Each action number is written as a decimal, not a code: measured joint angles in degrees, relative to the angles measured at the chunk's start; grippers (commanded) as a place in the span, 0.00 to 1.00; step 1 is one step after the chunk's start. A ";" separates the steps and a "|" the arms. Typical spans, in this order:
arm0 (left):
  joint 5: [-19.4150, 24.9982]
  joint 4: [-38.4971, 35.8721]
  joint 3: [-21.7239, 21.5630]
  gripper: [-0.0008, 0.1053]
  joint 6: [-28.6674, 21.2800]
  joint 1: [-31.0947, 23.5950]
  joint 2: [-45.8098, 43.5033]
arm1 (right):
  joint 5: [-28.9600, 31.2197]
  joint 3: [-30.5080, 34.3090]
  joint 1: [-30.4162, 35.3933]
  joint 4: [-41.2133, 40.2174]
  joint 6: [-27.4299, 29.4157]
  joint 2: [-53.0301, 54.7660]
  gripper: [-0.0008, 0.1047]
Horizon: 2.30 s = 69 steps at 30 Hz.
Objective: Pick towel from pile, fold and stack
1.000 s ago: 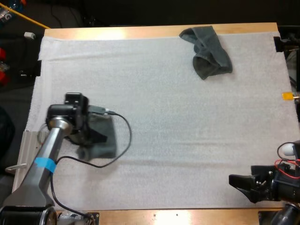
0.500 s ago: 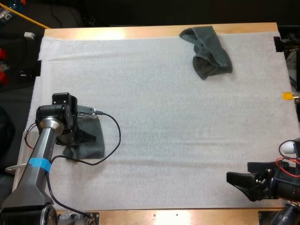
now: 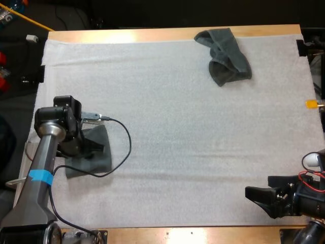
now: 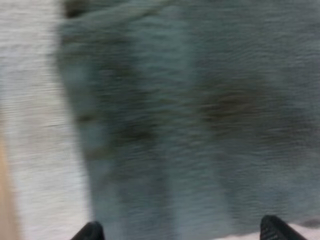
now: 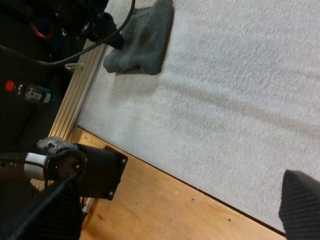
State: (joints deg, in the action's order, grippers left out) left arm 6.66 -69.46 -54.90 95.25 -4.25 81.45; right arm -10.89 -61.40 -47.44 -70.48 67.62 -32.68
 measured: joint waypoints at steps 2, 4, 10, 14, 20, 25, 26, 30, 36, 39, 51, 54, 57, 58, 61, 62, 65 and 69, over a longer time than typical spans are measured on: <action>-1.96 1.75 1.78 0.57 0.53 0.00 0.00 | 0.00 0.00 0.00 0.00 0.00 0.00 0.75; -3.10 3.78 3.41 0.57 1.25 0.00 0.00 | 0.00 0.00 0.00 0.00 0.08 0.00 0.75; -6.34 11.59 8.62 0.57 3.05 0.00 0.00 | 0.00 0.00 0.00 0.00 0.08 0.00 0.75; -6.35 14.09 10.59 0.57 3.14 0.00 0.00 | 0.00 0.00 0.00 0.00 0.08 0.00 0.75; -6.35 14.70 10.63 0.57 3.14 0.00 0.00 | 0.00 0.00 0.00 0.00 0.08 0.00 0.75; -6.35 15.06 8.62 0.57 3.14 0.00 0.00 | 0.00 0.00 0.00 0.00 0.08 0.00 0.75; -6.35 15.17 7.78 0.57 3.14 0.00 0.00 | 0.00 0.00 0.00 0.00 0.08 0.00 0.75; -6.66 18.32 4.41 0.57 3.21 0.00 0.00 | 0.00 0.00 0.00 0.00 0.08 0.00 0.75; -6.66 25.08 4.00 0.57 3.31 0.00 0.62 | 0.00 0.00 0.00 0.00 0.08 0.00 0.75; -6.66 26.77 3.95 0.57 3.31 0.00 3.01 | 0.00 0.00 0.00 0.00 0.08 0.00 0.75; -6.66 25.59 2.22 0.57 3.31 0.00 9.31 | 1.48 0.00 0.00 0.00 0.08 0.00 0.75; -6.66 22.99 -0.66 0.57 3.31 0.00 7.63 | 2.38 0.00 0.00 0.00 0.08 0.00 0.75; -6.99 20.97 -3.35 0.57 3.31 0.00 3.96 | 2.99 0.00 0.00 0.00 0.08 0.00 0.75; -7.84 20.67 -4.13 0.57 3.33 0.00 2.57 | 3.06 0.00 0.00 0.00 0.08 0.00 0.75; -11.90 20.59 -5.54 0.57 3.36 0.00 -2.95 | 3.06 0.00 0.00 0.04 0.08 0.00 0.75; -13.48 20.61 -5.78 0.57 3.36 0.00 -4.75 | 3.06 0.00 0.00 0.18 0.11 0.00 0.75; -17.57 20.71 -5.84 0.57 4.18 0.00 -11.13 | 3.36 0.00 0.00 1.60 2.03 0.00 0.75; -19.38 20.71 -5.84 0.57 5.56 0.00 -18.01 | 8.12 0.00 0.00 3.77 3.03 -0.67 0.75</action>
State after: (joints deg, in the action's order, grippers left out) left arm -12.71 -48.75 -60.74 100.80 -4.25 63.44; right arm -2.77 -61.40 -47.44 -66.72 70.65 -33.35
